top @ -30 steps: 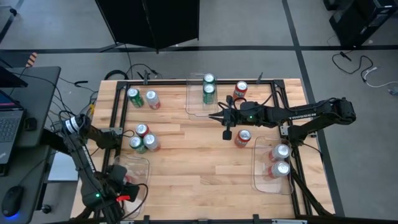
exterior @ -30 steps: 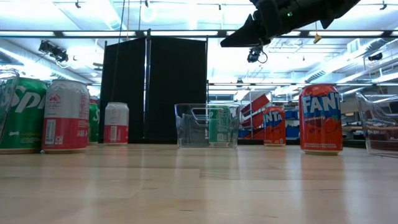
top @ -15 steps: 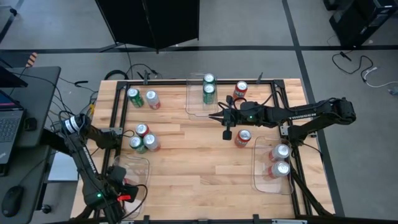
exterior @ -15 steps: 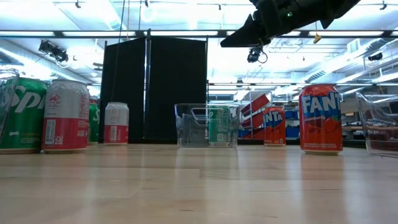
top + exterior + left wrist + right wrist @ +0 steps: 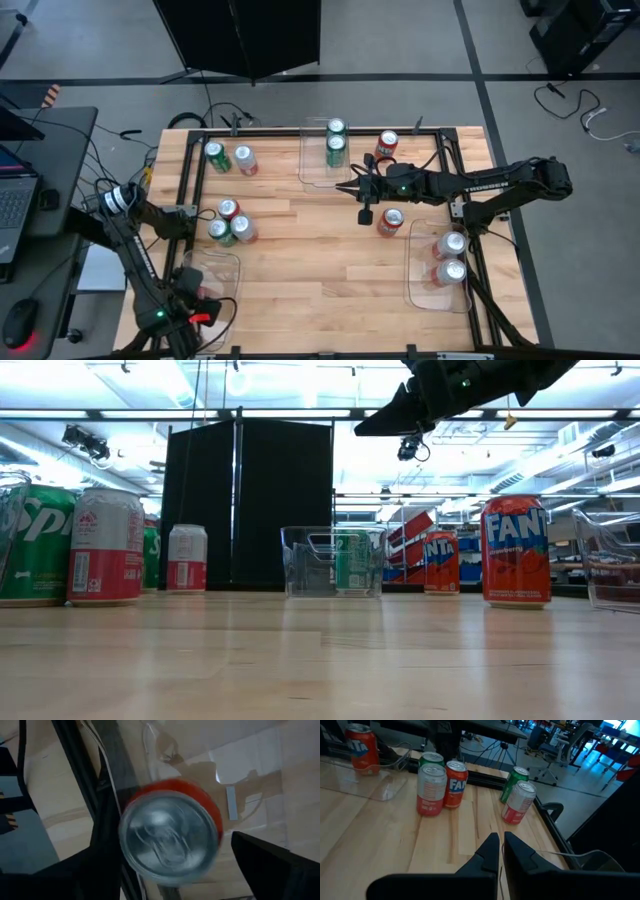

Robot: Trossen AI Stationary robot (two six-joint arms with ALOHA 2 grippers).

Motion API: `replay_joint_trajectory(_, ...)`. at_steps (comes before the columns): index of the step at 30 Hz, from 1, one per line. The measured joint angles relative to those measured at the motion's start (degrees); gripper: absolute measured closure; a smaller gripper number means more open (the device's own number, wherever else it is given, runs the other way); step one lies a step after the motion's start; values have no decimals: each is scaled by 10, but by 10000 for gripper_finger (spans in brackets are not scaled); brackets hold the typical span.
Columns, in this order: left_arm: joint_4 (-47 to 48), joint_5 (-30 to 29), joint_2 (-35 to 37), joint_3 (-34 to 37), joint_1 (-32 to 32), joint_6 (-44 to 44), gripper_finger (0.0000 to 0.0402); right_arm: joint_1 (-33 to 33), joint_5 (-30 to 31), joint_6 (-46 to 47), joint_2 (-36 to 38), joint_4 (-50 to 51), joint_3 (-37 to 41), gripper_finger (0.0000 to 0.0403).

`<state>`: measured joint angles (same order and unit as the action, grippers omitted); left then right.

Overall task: Sort soda cans
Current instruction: Put the top left red soda can into the bottom left transparent bin, then put the bottom left red soda can into the bottom left transparent bin

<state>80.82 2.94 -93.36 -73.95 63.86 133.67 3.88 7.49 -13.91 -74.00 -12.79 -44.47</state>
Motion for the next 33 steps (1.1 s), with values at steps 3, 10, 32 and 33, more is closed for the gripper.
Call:
replay_joint_trajectory(3, -2, 0, 0, 0, -1, 0, 8, 0, 0, 0, 0, 0, 0, 389)
replay_joint_trajectory(10, 17, 24, 0, -9, -2, -1, 4, 0, 0, 2, 0, 0, 0, 389)
replay_joint_trajectory(32, 92, -178, 121, -64, -153, -180, 11, 0, -1, 2, 0, 0, 0, 389)
replay_joint_trajectory(33, 91, -190, 132, -64, -172, -205, 11, 0, -1, 2, 0, -1, 0, 389)
